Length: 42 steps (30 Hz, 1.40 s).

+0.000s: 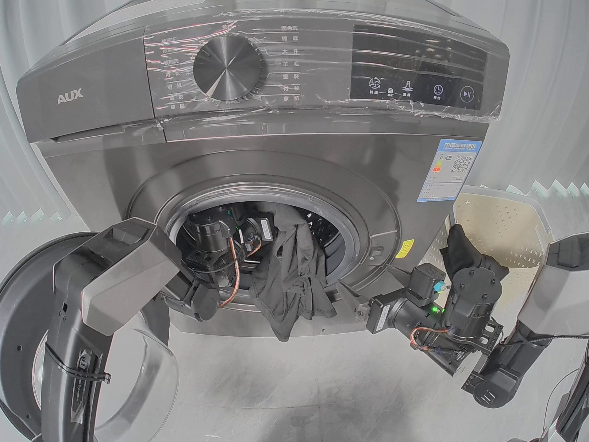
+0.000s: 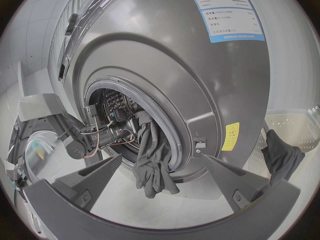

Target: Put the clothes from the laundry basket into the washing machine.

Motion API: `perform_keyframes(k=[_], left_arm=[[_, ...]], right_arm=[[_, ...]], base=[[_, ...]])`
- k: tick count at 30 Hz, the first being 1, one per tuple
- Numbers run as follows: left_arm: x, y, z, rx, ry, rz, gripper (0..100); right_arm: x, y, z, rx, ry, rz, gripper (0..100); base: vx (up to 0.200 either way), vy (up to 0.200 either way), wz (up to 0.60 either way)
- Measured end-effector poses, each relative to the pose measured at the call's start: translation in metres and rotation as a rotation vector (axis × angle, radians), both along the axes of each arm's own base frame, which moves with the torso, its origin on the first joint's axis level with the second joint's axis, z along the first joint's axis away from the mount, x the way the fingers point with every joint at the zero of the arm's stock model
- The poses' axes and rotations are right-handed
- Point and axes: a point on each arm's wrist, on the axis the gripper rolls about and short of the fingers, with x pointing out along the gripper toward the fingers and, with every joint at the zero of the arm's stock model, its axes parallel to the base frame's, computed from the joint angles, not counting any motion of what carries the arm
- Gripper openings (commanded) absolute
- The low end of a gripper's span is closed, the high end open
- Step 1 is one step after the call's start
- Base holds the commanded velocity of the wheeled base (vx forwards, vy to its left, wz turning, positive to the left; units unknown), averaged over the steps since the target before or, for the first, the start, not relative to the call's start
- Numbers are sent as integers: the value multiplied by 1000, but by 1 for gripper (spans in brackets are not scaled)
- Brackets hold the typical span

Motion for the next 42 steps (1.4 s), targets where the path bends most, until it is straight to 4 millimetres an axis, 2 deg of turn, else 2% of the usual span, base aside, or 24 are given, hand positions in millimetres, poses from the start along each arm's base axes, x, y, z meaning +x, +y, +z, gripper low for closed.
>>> perform_keyframes(k=[5,23,24,30,42], left_arm=[[7,5,-1,-6,-11,27,0],[3,3,-12,8,17,19,0],[3,3,-12,9,18,19,100],[-3,3,-19,24,59,17,100],[-36,0,-38,102,204,-53,100]], right_arm=[[0,0,0,-1,1,0,100],[0,0,-1,-2,3,-1,100],[0,0,-1,-2,3,-1,100],[0,0,-1,-3,4,1,100],[0,0,-2,-4,5,-2,100]], base=[[0,0,0],[0,0,0],[0,0,0],[0,0,0],[0,0,0]])
